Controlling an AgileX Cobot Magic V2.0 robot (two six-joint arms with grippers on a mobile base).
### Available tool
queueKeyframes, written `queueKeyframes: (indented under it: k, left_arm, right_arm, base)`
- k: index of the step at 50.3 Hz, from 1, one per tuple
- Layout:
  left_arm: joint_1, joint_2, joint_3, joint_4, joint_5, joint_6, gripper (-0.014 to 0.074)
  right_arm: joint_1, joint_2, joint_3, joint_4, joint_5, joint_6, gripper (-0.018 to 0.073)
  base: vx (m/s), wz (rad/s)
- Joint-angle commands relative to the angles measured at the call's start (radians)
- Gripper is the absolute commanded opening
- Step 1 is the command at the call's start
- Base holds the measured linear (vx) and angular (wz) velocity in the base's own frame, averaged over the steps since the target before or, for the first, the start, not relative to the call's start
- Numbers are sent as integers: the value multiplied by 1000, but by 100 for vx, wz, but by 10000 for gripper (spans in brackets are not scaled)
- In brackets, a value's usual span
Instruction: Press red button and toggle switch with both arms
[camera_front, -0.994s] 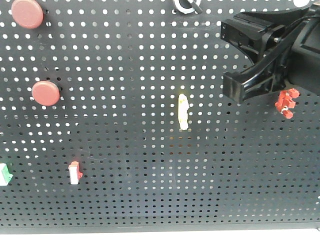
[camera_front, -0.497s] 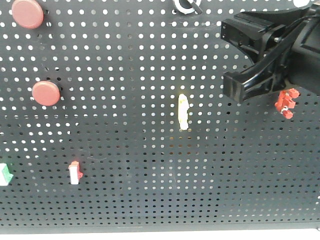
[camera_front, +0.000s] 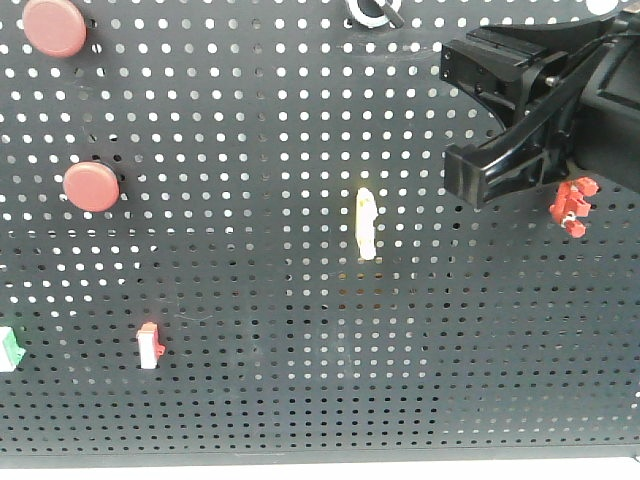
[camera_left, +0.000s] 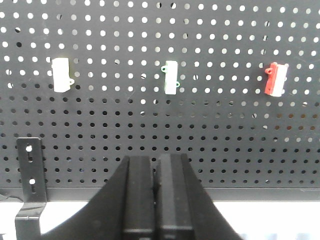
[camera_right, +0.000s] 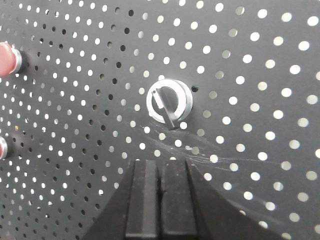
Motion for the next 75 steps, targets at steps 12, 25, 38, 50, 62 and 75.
queueKeyframes:
  k: [12, 25, 38, 50, 62, 75]
  left_arm:
    - [2, -5, 32, -10, -69, -11, 2]
    - [2, -5, 32, -10, -69, -11, 2]
    - [2, -5, 32, -10, -69, -11, 2]
    - [2, -5, 32, -10, -69, -11, 2]
    - [2, -6, 32, -10, -73, -11, 2]
    - [2, -6, 32, -10, -73, -11, 2]
  right_arm:
    - [-3, -10, -22, -10, -79, -1, 0]
    - [-160, -234, 239, 126, -62, -46, 0]
    - [-453, -696, 747, 210, -60, -47, 0]
    - [-565, -1134, 1261, 279, -67, -46, 0]
    - [-565, -1124, 1331, 297, -53, -46, 0]
    - [-565, -1124, 1331, 297, -56, -46, 0]
  base:
    - [0, 0]
    - [0, 0]
    - [0, 0]
    - [0, 0]
    - [0, 0]
    - [0, 0]
